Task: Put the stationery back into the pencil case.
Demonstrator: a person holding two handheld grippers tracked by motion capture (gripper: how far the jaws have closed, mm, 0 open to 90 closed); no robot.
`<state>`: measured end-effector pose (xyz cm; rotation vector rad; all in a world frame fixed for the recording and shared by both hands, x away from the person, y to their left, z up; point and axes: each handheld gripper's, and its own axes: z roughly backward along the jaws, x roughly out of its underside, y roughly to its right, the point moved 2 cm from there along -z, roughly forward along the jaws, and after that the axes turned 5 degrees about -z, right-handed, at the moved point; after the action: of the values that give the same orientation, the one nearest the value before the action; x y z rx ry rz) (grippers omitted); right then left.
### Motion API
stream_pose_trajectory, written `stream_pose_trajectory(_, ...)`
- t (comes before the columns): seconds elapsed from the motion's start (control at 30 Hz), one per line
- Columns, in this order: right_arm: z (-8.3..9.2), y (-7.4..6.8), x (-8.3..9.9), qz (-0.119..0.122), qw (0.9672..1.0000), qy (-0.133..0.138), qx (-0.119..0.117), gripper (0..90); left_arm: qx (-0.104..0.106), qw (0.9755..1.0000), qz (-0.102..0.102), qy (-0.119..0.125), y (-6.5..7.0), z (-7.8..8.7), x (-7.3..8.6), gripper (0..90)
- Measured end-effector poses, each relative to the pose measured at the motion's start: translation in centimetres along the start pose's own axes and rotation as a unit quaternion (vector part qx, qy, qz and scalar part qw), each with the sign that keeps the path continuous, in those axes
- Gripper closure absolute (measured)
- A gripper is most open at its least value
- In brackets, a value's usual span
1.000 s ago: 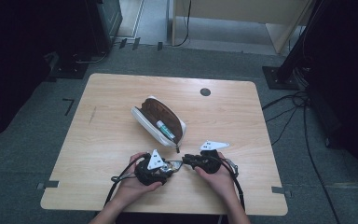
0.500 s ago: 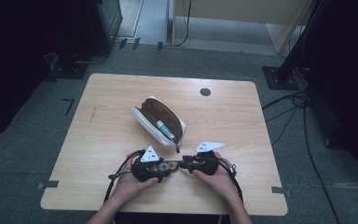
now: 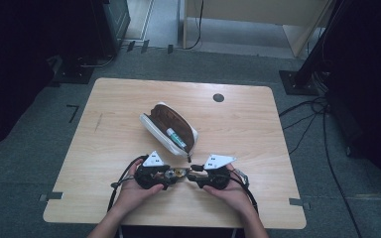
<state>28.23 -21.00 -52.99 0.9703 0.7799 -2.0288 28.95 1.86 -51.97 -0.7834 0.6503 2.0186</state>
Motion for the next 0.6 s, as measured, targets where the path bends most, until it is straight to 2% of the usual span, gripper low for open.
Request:
stream_pose_trajectory(0.17,-0.2,-0.7,-0.1,0.043,0.9989,0.015,0.009,53.6,0.003,0.9999,0.01,0.007,-0.2,0.8,-0.4,41.9)
stream_pose_trajectory(0.3,-0.4,-1.2,-0.2,0.078,0.9964,0.025,0.02,51.3,0.001,0.9999,0.014,0.005,-0.3,1.2,-0.6,41.9)
stream_pose_trajectory(0.43,-0.6,-1.5,-0.3,0.116,0.9916,0.042,0.038,47.5,0.01,0.9997,0.02,-0.001,-0.3,1.5,-0.7,41.9)
stream_pose_trajectory(0.53,-0.7,-1.7,-0.3,0.129,0.9897,0.042,0.045,47.3,0.011,0.9997,0.021,-0.002,-0.2,1.5,-0.9,41.9)
stream_pose_trajectory(0.6,-0.8,-1.8,-0.2,0.148,0.987,0.043,0.047,47.3,0.011,0.9997,0.022,-0.002,-0.2,1.5,-0.9,42.0)
